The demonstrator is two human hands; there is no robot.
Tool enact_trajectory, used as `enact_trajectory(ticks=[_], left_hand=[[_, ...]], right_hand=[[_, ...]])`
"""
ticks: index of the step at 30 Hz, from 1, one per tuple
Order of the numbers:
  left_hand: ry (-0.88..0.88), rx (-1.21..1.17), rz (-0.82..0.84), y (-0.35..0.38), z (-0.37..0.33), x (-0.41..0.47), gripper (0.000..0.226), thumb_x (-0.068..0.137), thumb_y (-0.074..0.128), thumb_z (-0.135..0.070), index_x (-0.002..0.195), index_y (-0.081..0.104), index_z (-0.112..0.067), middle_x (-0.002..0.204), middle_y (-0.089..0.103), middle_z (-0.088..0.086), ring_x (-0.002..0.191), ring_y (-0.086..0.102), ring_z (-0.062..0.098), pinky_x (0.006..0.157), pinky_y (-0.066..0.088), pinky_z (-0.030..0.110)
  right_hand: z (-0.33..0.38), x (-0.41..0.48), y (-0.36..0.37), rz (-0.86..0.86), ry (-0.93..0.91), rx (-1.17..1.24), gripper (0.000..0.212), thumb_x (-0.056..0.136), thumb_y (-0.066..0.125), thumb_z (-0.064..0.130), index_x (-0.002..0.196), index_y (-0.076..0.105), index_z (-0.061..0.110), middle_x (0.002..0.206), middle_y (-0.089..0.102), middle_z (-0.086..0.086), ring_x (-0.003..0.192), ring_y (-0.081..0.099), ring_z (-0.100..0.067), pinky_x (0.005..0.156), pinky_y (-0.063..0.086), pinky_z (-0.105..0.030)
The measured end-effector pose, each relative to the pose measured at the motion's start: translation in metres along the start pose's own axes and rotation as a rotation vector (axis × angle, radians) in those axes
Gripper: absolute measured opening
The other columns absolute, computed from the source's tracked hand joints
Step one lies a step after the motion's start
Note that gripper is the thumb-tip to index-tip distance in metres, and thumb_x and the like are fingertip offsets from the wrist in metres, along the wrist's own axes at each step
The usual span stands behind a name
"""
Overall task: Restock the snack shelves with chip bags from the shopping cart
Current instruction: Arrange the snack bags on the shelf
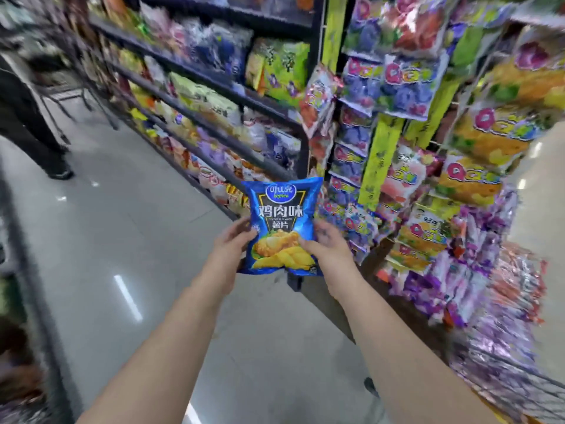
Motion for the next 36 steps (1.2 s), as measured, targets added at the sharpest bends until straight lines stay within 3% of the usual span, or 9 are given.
enact_trajectory(ticks=[3,5,8,14,18,23,28,32,36], left_hand=[[0.098,-0.023,-0.085,-0.073,-0.053,0.024,0.034,0.092,0.061,-0.007,0.124,0.062,-0.017,0.112,0.071,0.004,0.087,0.068,0.015,0.076,0.055,0.030],[0.144,-0.043,-0.128,-0.112,-0.087,0.037,0.037,0.092,0.062,-0.008,0.128,0.060,-0.014,0.118,0.069,0.006,0.082,0.068,0.011,0.067,0.055,0.024],[0.194,-0.101,-0.170,-0.152,-0.136,0.055,0.036,0.093,0.060,-0.005,0.128,0.059,-0.012,0.111,0.068,0.004,0.070,0.068,0.005,0.055,0.054,0.018],[0.321,-0.088,-0.214,-0.209,-0.230,0.098,0.035,0.094,0.059,-0.005,0.129,0.057,-0.013,0.096,0.068,-0.008,0.069,0.066,0.005,0.051,0.051,0.017],[0.391,-0.051,-0.249,-0.240,-0.285,0.137,0.039,0.095,0.057,-0.004,0.133,0.055,-0.013,0.113,0.066,0.002,0.084,0.067,0.013,0.051,0.053,0.020],[0.449,0.022,-0.291,-0.266,-0.339,0.210,0.039,0.095,0.061,-0.010,0.132,0.056,-0.020,0.125,0.062,0.004,0.106,0.065,0.023,0.055,0.052,0.018],[0.478,0.093,-0.313,-0.278,-0.388,0.302,0.034,0.096,0.057,-0.005,0.129,0.053,-0.014,0.106,0.062,-0.001,0.088,0.063,0.014,0.053,0.051,0.014],[0.464,0.111,-0.333,-0.295,-0.438,0.376,0.036,0.096,0.058,-0.007,0.130,0.055,-0.017,0.116,0.062,0.003,0.089,0.064,0.015,0.059,0.052,0.020],[0.486,0.100,-0.308,-0.316,-0.496,0.442,0.030,0.096,0.060,-0.016,0.125,0.057,-0.023,0.109,0.063,-0.003,0.080,0.063,0.011,0.057,0.050,0.020]], right_hand=[[0.016,0.029,0.093,0.113,-0.045,-0.043,0.056,0.078,0.071,-0.005,0.130,0.053,0.008,0.118,0.067,-0.007,0.102,0.066,-0.021,0.093,0.052,-0.042],[0.031,0.045,0.145,0.154,-0.083,-0.060,0.061,0.076,0.075,0.000,0.132,0.054,0.007,0.124,0.064,-0.007,0.110,0.063,-0.021,0.099,0.049,-0.044],[0.056,0.066,0.209,0.196,-0.132,-0.039,0.061,0.075,0.076,0.001,0.132,0.053,0.007,0.132,0.059,-0.011,0.122,0.057,-0.025,0.103,0.046,-0.049],[0.114,0.118,0.314,0.275,-0.225,-0.039,0.066,0.064,0.078,0.012,0.126,0.055,0.013,0.127,0.063,-0.012,0.114,0.062,-0.029,0.098,0.049,-0.053],[0.146,0.163,0.369,0.331,-0.265,-0.054,0.055,0.083,0.069,-0.004,0.132,0.050,0.009,0.125,0.064,-0.012,0.109,0.066,-0.027,0.090,0.056,-0.042],[0.171,0.238,0.424,0.391,-0.294,-0.016,0.053,0.087,0.063,-0.006,0.135,0.048,0.011,0.111,0.071,-0.008,0.090,0.072,-0.018,0.067,0.059,-0.027],[0.191,0.330,0.474,0.421,-0.354,-0.044,0.050,0.089,0.061,-0.007,0.132,0.048,0.015,0.098,0.071,0.006,0.079,0.071,-0.005,0.063,0.056,-0.021],[0.220,0.407,0.518,0.433,-0.376,-0.063,0.048,0.088,0.063,-0.005,0.128,0.048,0.018,0.107,0.070,0.005,0.087,0.071,-0.006,0.081,0.059,-0.033],[0.254,0.472,0.568,0.463,-0.426,-0.074,0.049,0.090,0.062,-0.003,0.132,0.047,0.018,0.107,0.061,0.016,0.084,0.064,0.012,0.072,0.054,-0.014]])
Point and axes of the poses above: each hand's wrist, its own x-axis towards the middle knuckle, its own y-axis out of the palm, z = x × y, the point moved 7 cm from there along x, towards the middle knuckle
